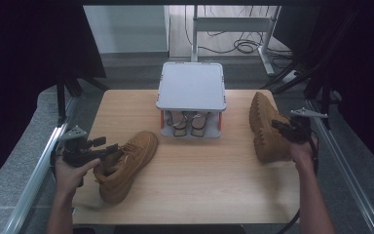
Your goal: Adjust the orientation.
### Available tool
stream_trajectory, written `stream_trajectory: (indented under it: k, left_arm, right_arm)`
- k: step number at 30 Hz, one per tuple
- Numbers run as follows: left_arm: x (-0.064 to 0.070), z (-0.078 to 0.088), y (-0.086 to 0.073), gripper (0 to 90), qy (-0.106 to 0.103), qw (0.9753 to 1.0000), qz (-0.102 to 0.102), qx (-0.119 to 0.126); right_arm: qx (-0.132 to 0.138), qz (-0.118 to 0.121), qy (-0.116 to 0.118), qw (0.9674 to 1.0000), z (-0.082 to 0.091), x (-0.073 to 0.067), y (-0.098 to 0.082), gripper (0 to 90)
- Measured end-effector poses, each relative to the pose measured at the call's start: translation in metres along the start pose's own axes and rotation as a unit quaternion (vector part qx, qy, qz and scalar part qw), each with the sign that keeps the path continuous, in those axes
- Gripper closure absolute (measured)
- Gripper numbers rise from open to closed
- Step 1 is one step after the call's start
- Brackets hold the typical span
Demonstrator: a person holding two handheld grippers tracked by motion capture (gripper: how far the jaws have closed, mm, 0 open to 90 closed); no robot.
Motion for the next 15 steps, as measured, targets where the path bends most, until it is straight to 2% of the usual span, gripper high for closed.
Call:
stream_trajectory:
  k: [4, 9, 15]
  left_arm:
    - [-0.002, 0.001, 0.000, 33.9, 0.001, 1.0000, 0.004, 0.002]
    - [-0.003, 0.001, -0.001, 33.9, 0.002, 1.0000, 0.006, 0.002]
    - [-0.005, -0.001, -0.002, 33.9, 0.004, 1.0000, 0.008, 0.000]
  right_arm:
    - [-0.002, -0.001, -0.011, 0.9999, -0.001, 0.010, 0.001, 89.8]
    - [-0.006, -0.018, -0.027, 0.9995, 0.001, 0.033, -0.005, 89.8]
    - [-0.004, -0.036, -0.034, 0.9988, 0.006, 0.050, -0.016, 89.8]
Point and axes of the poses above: each handheld gripper's, and its own axes: z roughly backward along the jaws, y roughly out of its top, x roughly to its right, the point moved 6 cm from there along -z, roughly forward along the jaws, and after that the axes turned 2 degrees about -x, right-handed, at the moved point
